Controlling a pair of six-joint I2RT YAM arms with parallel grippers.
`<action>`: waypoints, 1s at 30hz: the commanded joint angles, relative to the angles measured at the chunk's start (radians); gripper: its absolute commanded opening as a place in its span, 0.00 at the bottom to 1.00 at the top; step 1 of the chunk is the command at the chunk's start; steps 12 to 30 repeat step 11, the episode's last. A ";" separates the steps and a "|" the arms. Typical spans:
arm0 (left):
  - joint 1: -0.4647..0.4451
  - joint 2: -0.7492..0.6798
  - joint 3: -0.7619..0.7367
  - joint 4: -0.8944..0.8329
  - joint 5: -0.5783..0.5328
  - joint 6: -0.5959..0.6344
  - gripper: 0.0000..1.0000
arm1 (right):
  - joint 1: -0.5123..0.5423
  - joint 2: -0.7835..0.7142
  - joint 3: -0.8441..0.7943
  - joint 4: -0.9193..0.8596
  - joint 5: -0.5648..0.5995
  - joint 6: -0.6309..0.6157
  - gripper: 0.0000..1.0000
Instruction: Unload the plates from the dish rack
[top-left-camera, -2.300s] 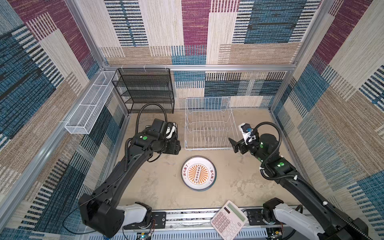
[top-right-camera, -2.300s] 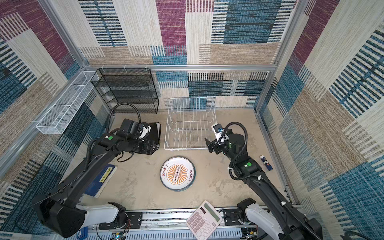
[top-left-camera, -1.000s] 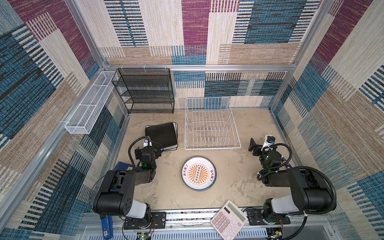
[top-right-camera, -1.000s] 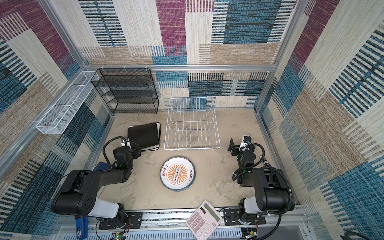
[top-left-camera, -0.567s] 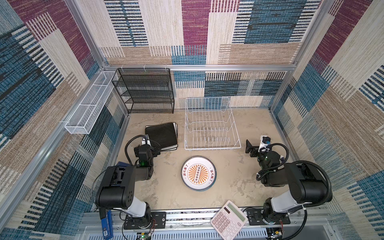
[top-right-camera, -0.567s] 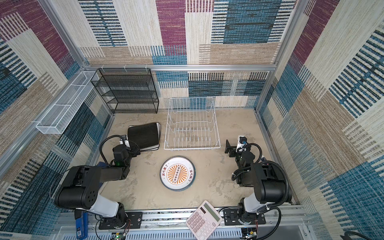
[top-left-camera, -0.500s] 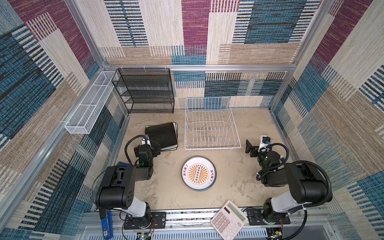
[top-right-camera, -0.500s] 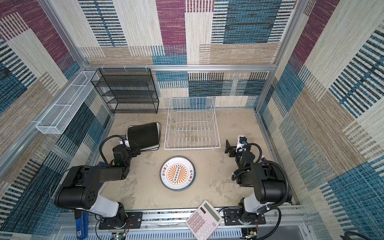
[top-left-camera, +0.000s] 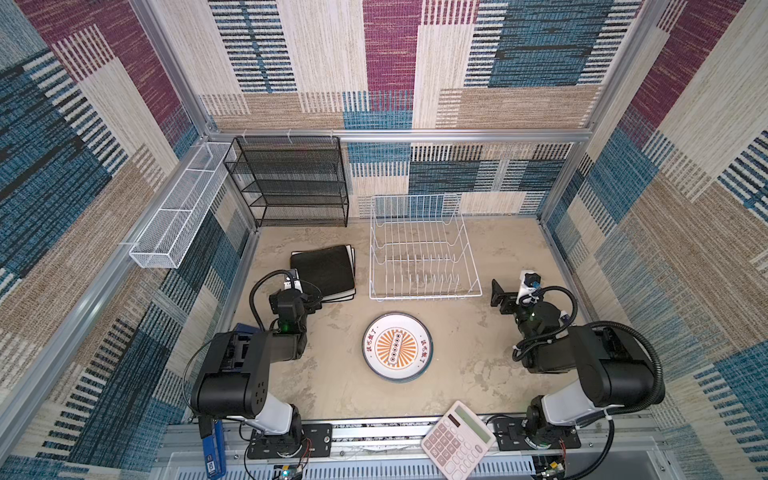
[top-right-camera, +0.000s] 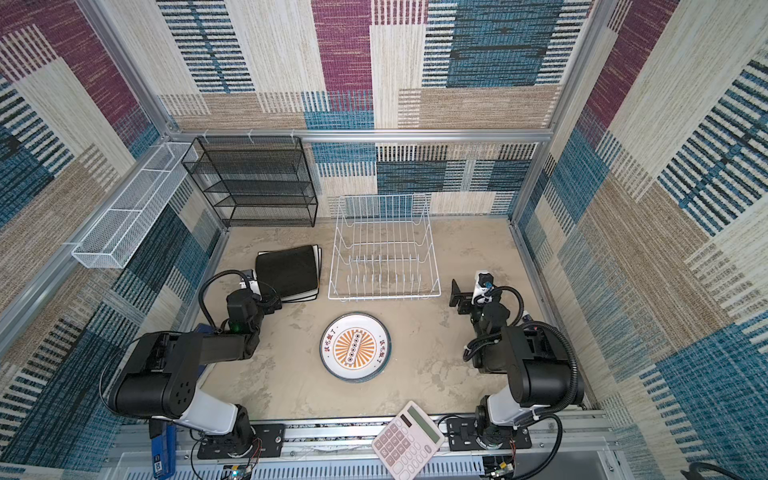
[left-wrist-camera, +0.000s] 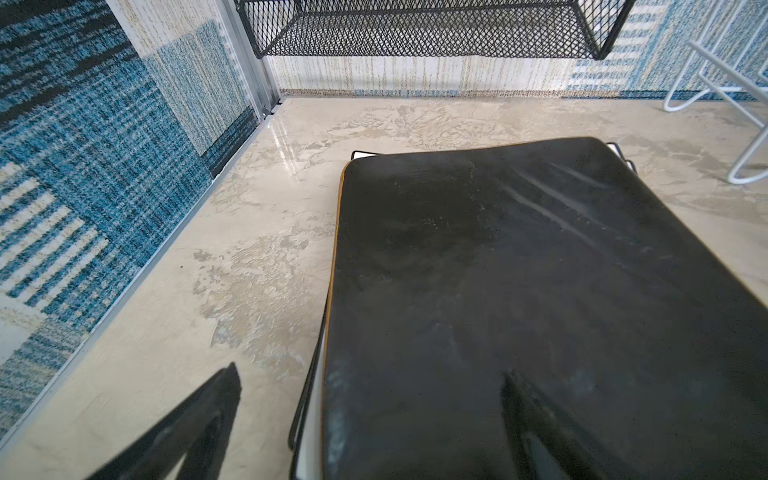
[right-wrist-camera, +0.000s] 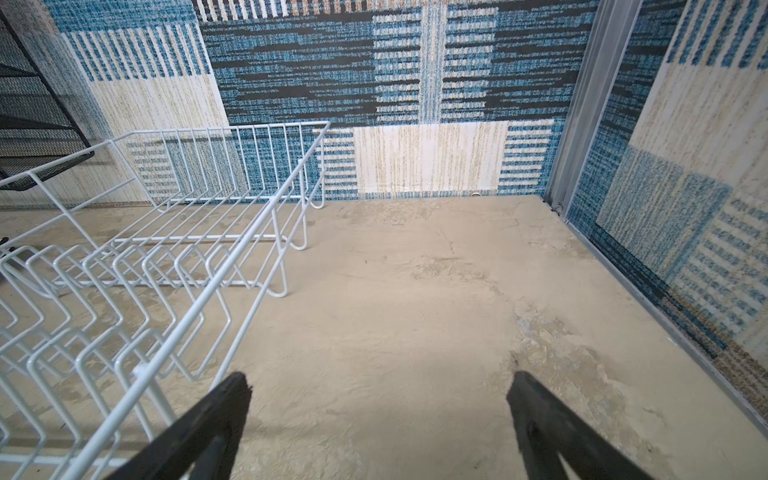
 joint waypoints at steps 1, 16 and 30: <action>0.002 -0.002 0.003 0.015 0.002 -0.013 1.00 | 0.001 0.000 0.002 0.053 -0.002 -0.001 0.99; 0.002 -0.001 0.005 0.014 0.006 -0.013 1.00 | 0.002 0.001 0.002 0.053 -0.004 0.001 0.99; 0.002 -0.001 0.005 0.014 0.006 -0.013 1.00 | 0.002 0.001 0.002 0.053 -0.004 0.001 0.99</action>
